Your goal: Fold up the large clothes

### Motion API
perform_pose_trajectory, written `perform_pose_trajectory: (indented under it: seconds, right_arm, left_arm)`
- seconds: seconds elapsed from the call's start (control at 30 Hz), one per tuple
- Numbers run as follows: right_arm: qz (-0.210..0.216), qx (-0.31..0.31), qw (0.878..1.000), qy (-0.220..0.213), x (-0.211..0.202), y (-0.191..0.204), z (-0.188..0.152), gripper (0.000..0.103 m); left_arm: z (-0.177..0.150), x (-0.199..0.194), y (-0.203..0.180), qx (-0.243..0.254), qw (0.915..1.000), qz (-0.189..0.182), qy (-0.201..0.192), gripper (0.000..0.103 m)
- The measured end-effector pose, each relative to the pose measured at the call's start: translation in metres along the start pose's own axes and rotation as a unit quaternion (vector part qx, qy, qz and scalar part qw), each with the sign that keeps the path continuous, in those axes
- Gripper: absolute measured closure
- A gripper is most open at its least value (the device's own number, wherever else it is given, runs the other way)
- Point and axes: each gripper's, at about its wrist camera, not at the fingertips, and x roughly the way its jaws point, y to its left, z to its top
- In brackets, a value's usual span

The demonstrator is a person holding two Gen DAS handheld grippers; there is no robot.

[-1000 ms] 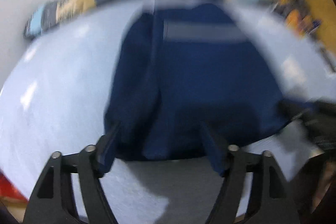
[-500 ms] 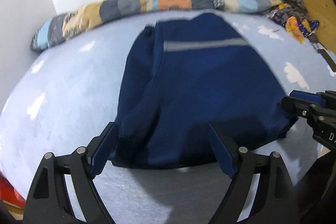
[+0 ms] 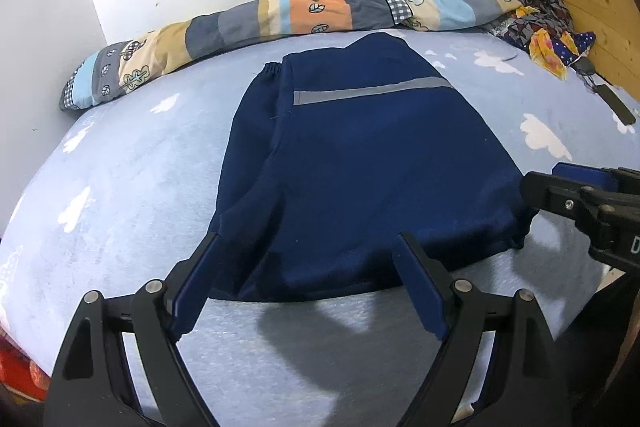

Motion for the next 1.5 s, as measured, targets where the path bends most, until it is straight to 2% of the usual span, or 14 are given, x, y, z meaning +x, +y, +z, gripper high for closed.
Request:
perform_pose_trajectory:
  seconds: [0.6, 1.27, 1.5]
  right_arm:
    - [0.006, -0.011, 1.000, 0.016, 0.0096, 0.0069, -0.0016, 0.045]
    - [0.002, -0.010, 1.000, 0.015, 0.0080, 0.0060, -0.0026, 0.043]
    - [0.000, -0.006, 1.000, 0.012, 0.0056, 0.0031, -0.0018, 0.040]
  left_arm:
    - [-0.0006, 0.0005, 0.0017, -0.003, 1.0000, 0.005, 0.001, 0.016]
    - [-0.0043, 0.0012, 0.0073, -0.003, 0.9999, 0.012, 0.006, 0.016]
    - [-0.0042, 0.0004, 0.0083, -0.005, 0.9999, 0.014, 0.005, 0.016]
